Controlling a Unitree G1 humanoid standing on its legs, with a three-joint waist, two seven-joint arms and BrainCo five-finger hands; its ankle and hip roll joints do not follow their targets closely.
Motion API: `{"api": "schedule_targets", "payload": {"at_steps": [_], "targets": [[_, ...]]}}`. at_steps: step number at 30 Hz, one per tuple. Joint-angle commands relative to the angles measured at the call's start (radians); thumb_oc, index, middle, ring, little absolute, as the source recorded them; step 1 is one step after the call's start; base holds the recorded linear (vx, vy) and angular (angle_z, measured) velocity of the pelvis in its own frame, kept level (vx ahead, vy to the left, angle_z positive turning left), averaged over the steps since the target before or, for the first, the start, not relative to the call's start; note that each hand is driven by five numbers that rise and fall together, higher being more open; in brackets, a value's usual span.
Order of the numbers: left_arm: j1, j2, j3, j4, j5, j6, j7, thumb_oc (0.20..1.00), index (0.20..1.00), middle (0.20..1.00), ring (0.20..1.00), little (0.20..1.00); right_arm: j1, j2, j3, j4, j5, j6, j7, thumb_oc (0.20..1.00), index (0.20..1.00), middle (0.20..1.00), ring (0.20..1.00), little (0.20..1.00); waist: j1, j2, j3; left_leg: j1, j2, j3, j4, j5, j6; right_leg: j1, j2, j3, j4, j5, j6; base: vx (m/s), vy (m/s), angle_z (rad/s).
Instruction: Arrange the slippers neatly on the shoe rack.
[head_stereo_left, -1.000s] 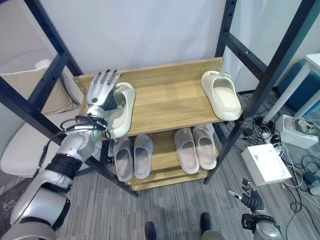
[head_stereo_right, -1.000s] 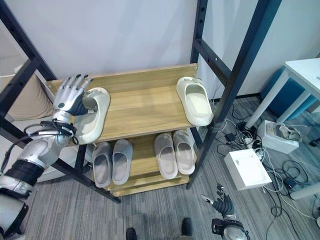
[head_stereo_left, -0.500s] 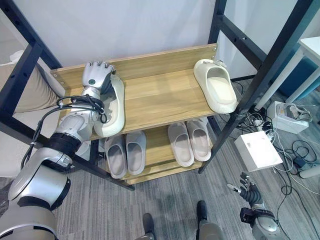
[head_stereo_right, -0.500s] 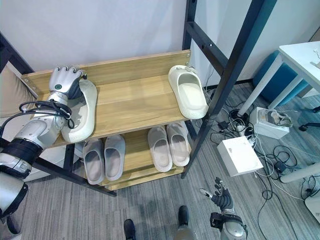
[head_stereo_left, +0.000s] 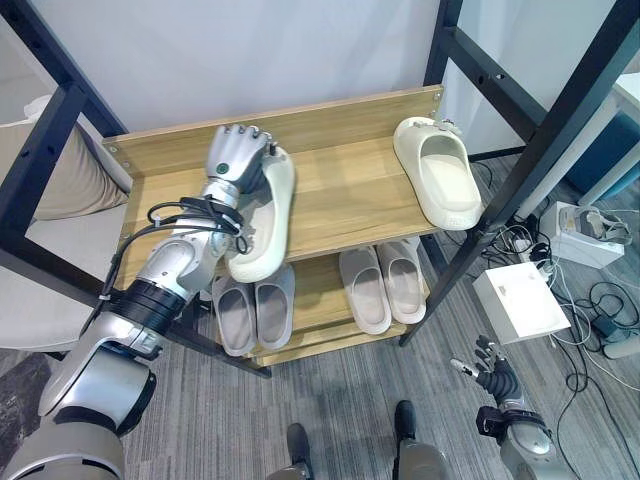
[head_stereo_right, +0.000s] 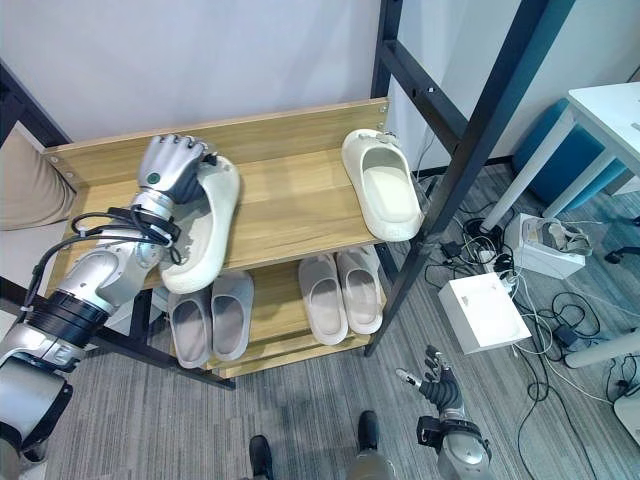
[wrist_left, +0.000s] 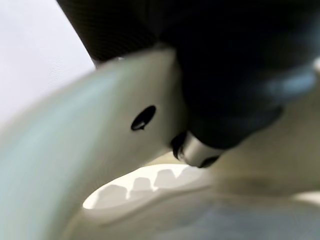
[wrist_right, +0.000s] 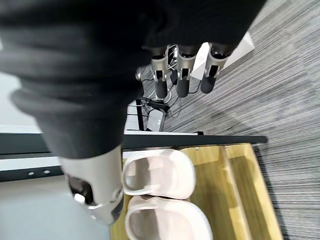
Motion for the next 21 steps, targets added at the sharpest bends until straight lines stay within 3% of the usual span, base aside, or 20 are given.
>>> {"api": "schedule_targets", "payload": {"at_steps": [1,12,21], "targets": [[-0.117,-0.031,-0.008,0.073,0.027,-0.016,0.015,0.200,0.200,0.200,0.200,0.200,-0.039,-0.023,-0.012,-0.080,0.004,-0.032,0.004,1.000,1.000,1.000,1.000,1.000,-0.017,-0.007,0.020,0.088,-0.005,-0.017,-0.002,-0.086,-0.004,0.064,0.037,-0.039,0.001,-0.098,0.033,-0.03,-0.042,0.04],[-0.330,-0.138,-0.108,0.285,-0.039,0.020,0.031,0.200,0.200,0.200,0.200,0.200,-0.021,-0.057,-0.048,-0.087,0.044,-0.037,0.000,1.000,1.000,1.000,1.000,1.000,-0.088,0.023,0.022,0.096,0.005,0.046,-0.002,-0.088,-0.008,0.023,0.050,0.022,0.001,-0.084,0.034,0.01,-0.015,-0.13],[-0.473,-0.166,-0.177,0.513,-0.104,0.042,0.042,0.200,0.200,0.200,0.200,0.200,-0.029,-0.075,-0.070,-0.116,0.037,-0.043,-0.047,1.000,1.000,1.000,1.000,1.000,-0.141,0.042,0.030,0.105,0.021,0.104,-0.002,-0.086,-0.018,-0.008,0.064,0.067,0.001,-0.082,0.036,0.04,-0.028,-0.22]]}}
